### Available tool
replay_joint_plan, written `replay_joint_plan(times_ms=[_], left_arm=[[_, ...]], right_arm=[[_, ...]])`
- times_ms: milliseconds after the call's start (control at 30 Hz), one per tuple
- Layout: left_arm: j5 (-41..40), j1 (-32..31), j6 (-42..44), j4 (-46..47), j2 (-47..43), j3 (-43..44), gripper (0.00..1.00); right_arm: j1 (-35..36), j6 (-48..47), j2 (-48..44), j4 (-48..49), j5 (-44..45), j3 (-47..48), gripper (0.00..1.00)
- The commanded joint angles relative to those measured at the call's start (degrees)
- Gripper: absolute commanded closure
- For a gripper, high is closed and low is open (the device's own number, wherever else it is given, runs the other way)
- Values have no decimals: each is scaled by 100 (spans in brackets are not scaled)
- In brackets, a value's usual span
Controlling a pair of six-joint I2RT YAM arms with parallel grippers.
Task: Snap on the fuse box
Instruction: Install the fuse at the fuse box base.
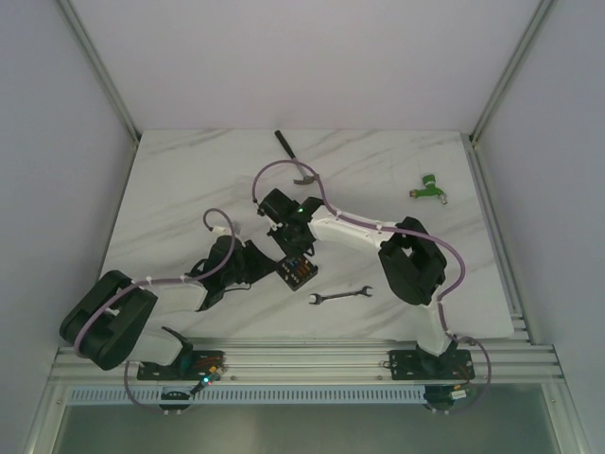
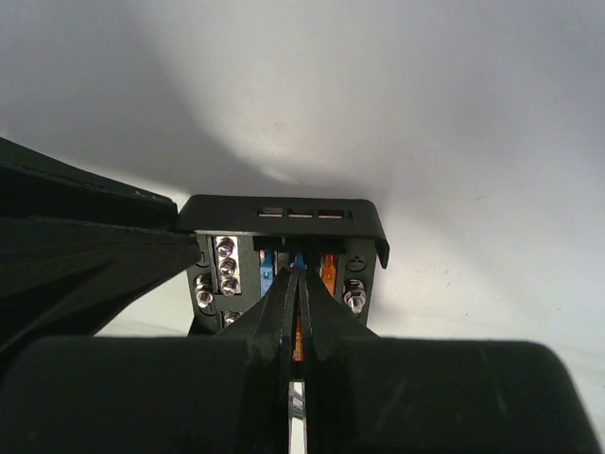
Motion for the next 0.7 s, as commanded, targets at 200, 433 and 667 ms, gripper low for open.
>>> replay_joint_plan(times_ms=[200,433,667], left_arm=[[-1010,10,802,-1688,-389,1313,41],[-2525,253,1902,-3248,-29,2797,12],[-3067,886,2518,-3658,1542,4328,0]], right_arm=[[-607,-558,-751,596,2,-367,85],[-1069,-648,-2026,1582,-324,-1251,57],[-1721,-532,-2728,2355,-190,-2592,23]])
